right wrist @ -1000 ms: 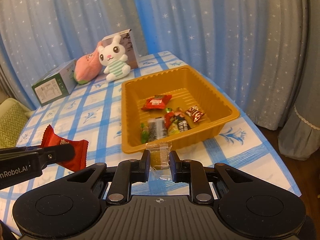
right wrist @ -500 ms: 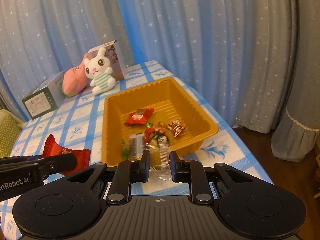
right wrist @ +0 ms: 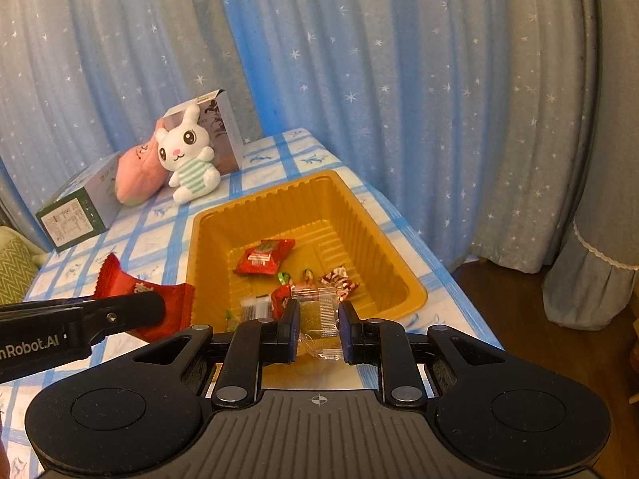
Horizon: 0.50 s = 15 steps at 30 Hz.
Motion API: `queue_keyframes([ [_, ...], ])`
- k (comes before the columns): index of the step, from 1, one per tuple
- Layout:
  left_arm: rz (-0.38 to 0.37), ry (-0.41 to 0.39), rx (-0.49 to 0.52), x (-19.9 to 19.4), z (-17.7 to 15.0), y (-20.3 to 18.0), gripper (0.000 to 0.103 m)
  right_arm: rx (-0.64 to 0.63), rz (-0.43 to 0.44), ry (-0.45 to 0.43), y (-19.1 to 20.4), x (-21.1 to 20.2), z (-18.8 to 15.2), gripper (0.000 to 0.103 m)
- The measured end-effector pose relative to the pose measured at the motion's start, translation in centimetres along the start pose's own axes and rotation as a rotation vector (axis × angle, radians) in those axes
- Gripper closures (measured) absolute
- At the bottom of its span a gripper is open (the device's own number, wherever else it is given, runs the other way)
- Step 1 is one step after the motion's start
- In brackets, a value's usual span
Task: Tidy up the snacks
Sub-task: 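Lower both candies into the tray and open both tools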
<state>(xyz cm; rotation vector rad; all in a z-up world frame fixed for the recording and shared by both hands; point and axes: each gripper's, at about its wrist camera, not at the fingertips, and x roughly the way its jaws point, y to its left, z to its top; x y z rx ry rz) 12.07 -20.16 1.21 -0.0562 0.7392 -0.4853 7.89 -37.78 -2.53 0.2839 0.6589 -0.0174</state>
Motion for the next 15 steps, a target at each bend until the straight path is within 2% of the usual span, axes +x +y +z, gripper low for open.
queue_keyframes([
  [6, -0.007, 0.015, -0.004, 2.1, 1.8, 0.5, 0.084, -0.013, 0.009, -0.001, -0.5, 1.5, 1.9, 0.082],
  [15, 0.021, 0.040, 0.002, 5.6, 3.7, 1.7, 0.084, -0.057, 0.009, 0.010, -0.9, 4.6, 4.5, 0.082],
])
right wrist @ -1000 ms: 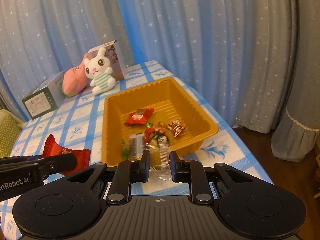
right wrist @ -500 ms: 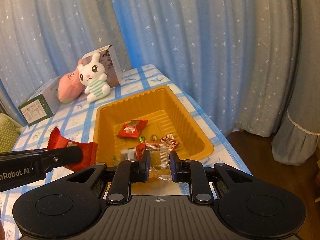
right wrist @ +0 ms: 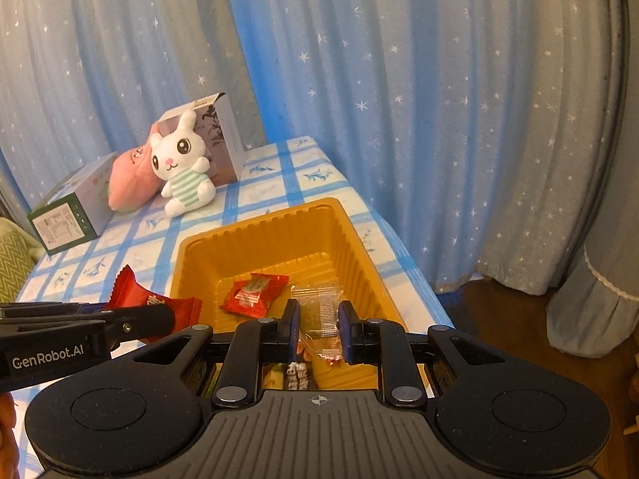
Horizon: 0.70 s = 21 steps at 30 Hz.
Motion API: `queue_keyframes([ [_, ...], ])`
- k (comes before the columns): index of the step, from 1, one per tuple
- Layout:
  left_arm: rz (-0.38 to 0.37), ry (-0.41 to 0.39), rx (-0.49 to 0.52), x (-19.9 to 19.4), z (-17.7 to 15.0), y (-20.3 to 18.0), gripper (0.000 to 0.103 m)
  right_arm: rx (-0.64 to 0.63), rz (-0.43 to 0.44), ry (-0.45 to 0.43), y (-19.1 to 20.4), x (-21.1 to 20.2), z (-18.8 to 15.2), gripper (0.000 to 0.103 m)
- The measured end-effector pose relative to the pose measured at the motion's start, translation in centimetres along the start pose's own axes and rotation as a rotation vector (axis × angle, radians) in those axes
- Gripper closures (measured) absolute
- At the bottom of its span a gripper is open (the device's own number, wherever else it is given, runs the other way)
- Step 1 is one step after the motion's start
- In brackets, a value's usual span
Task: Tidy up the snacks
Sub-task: 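Lower both candies into the tray and open both tools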
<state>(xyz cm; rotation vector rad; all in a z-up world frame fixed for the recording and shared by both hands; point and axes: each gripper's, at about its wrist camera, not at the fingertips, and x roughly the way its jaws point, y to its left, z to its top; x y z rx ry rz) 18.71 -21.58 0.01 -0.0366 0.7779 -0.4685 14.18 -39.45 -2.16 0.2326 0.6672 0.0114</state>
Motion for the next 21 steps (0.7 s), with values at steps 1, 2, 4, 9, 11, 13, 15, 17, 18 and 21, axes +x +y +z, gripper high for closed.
queue_keyframes([
  [1, 0.003, 0.002, 0.001, 0.3, 0.2, 0.1, 0.084, -0.008, 0.000, 0.004, 0.0, 0.4, 0.1, 0.082],
  [2, 0.007, 0.004, 0.003, 0.6, 0.3, 0.3, 0.084, -0.013, 0.000, 0.010, 0.0, 0.8, 0.2, 0.082],
  [4, 0.013, 0.008, 0.006, 1.3, 0.6, 0.5, 0.084, -0.021, 0.004, 0.019, 0.0, 1.6, 0.4, 0.082],
  [9, 0.025, 0.023, 0.004, 2.9, 1.1, 1.2, 0.084, -0.036, 0.012, 0.045, 0.1, 3.7, 0.8, 0.082],
  [11, 0.027, 0.028, 0.006, 3.5, 1.2, 1.4, 0.084, -0.038, 0.012, 0.053, 0.1, 4.5, 1.0, 0.082],
  [13, 0.032, 0.033, 0.006, 4.1, 1.4, 1.7, 0.084, -0.037, 0.013, 0.060, -0.1, 5.3, 1.2, 0.082],
  [15, 0.039, 0.036, 0.002, 4.7, 1.6, 2.1, 0.084, -0.033, 0.012, 0.069, -0.3, 6.1, 1.4, 0.082],
  [17, 0.043, 0.039, -0.004, 5.2, 1.8, 2.6, 0.084, -0.028, 0.010, 0.076, -0.6, 6.8, 1.6, 0.082],
  [18, 0.046, 0.039, -0.005, 5.4, 1.9, 2.7, 0.084, -0.026, 0.009, 0.078, -0.7, 7.0, 1.8, 0.082],
  [21, 0.037, 0.048, -0.005, 6.0, 2.1, 3.1, 0.084, -0.025, 0.005, 0.081, -0.9, 7.6, 2.0, 0.082],
])
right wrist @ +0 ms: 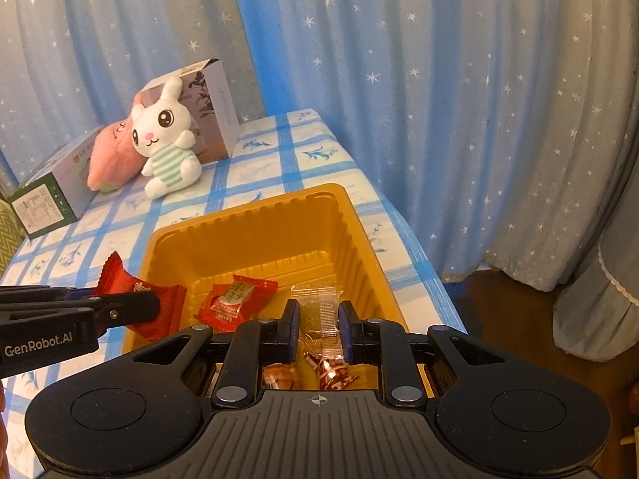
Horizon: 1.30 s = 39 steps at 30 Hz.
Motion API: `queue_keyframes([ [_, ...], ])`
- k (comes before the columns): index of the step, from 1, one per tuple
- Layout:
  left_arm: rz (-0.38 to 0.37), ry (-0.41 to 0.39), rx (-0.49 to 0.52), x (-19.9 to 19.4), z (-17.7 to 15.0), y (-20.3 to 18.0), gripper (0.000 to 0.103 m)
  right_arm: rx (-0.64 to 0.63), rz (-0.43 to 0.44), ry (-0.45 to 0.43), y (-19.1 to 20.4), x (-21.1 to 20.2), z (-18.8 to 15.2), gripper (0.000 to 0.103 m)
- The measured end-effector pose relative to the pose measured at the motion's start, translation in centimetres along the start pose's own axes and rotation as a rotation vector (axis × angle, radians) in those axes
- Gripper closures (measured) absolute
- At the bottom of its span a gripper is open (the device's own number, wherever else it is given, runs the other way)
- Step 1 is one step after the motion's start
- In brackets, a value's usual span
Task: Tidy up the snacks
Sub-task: 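Lower both candies into the tray and open both tools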
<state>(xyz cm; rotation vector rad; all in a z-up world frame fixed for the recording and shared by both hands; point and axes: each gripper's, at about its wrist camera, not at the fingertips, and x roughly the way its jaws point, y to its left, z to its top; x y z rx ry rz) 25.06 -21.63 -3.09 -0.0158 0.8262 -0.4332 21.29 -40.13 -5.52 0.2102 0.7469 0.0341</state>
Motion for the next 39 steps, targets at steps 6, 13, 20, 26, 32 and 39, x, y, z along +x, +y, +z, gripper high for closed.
queue_keyframes([
  [6, -0.028, 0.042, 0.006, 1.3, 0.1, 0.1, 0.079, 0.004, 0.000, 0.005, 0.0, 0.7, 0.3, 0.082],
  [13, 0.037, -0.007, 0.032, 0.3, -0.2, 0.2, 0.048, 0.002, 0.001, 0.002, 0.1, 0.6, 0.3, 0.082],
  [20, 0.062, -0.017, 0.060, -0.4, -0.3, 0.2, 0.048, -0.004, 0.006, -0.001, 0.3, 0.5, 0.5, 0.082],
  [26, 0.062, -0.013, 0.064, -0.5, -0.5, 0.3, 0.048, -0.010, 0.014, 0.000, 0.8, 0.6, 1.0, 0.082],
  [32, 0.070, -0.011, 0.064, -0.4, -0.6, 0.5, 0.048, -0.016, 0.027, 0.009, 1.0, 1.0, 1.4, 0.082],
  [39, 0.079, -0.009, 0.059, -0.4, -0.7, 0.9, 0.046, 0.006, 0.069, -0.004, 1.1, 1.5, 1.9, 0.082],
])
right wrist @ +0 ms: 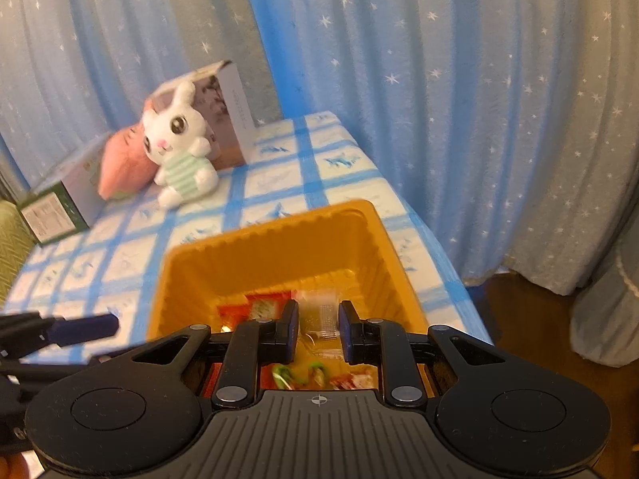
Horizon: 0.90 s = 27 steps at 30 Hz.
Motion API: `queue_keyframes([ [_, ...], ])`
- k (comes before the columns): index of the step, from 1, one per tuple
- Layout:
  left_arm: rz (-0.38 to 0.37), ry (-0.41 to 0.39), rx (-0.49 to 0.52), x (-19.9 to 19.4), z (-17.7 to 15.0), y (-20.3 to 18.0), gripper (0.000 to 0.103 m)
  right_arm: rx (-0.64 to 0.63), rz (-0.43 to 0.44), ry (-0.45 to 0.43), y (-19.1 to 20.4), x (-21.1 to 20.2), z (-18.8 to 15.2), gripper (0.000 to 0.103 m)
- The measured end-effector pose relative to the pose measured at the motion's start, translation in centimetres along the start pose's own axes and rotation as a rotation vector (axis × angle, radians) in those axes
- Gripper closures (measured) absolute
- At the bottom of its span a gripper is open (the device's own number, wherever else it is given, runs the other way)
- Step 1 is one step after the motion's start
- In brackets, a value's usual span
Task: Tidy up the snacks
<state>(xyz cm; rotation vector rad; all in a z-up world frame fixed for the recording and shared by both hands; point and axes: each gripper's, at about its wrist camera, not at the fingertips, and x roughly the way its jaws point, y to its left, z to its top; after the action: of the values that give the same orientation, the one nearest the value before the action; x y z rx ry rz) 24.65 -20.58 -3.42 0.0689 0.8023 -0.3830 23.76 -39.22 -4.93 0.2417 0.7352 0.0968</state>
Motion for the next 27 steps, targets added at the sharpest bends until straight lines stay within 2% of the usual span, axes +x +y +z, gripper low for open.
queue_keyframes([
  [2, 0.002, 0.000, -0.003, -0.1, -0.1, 0.1, 0.040, -0.002, 0.015, -0.005, 0.1, 0.2, 0.3, 0.080],
  [3, 0.005, -0.001, -0.004, -0.1, -0.2, 0.2, 0.038, 0.002, 0.018, -0.010, 0.1, 0.3, 0.4, 0.074],
  [4, 0.009, -0.003, -0.005, -0.2, -0.2, 0.3, 0.033, 0.009, 0.017, -0.016, 0.0, 0.3, 0.5, 0.049],
  [5, 0.012, -0.005, -0.005, -0.3, -0.3, 0.3, 0.031, 0.022, 0.018, -0.027, -0.1, 0.2, 0.6, 0.032],
  [7, 0.015, -0.007, -0.011, -0.5, -0.5, 0.5, 0.028, 0.049, 0.022, -0.050, -0.5, -0.3, 0.7, 0.031],
  [17, 0.043, -0.021, -0.022, -1.6, -1.4, 0.7, 0.009, 0.059, -0.021, -0.029, -1.0, -1.9, 0.1, 0.031],
  [27, 0.044, -0.036, -0.056, -4.0, -2.0, 0.3, 0.000, 0.039, -0.045, -0.002, -0.6, -4.5, -1.2, 0.031],
])
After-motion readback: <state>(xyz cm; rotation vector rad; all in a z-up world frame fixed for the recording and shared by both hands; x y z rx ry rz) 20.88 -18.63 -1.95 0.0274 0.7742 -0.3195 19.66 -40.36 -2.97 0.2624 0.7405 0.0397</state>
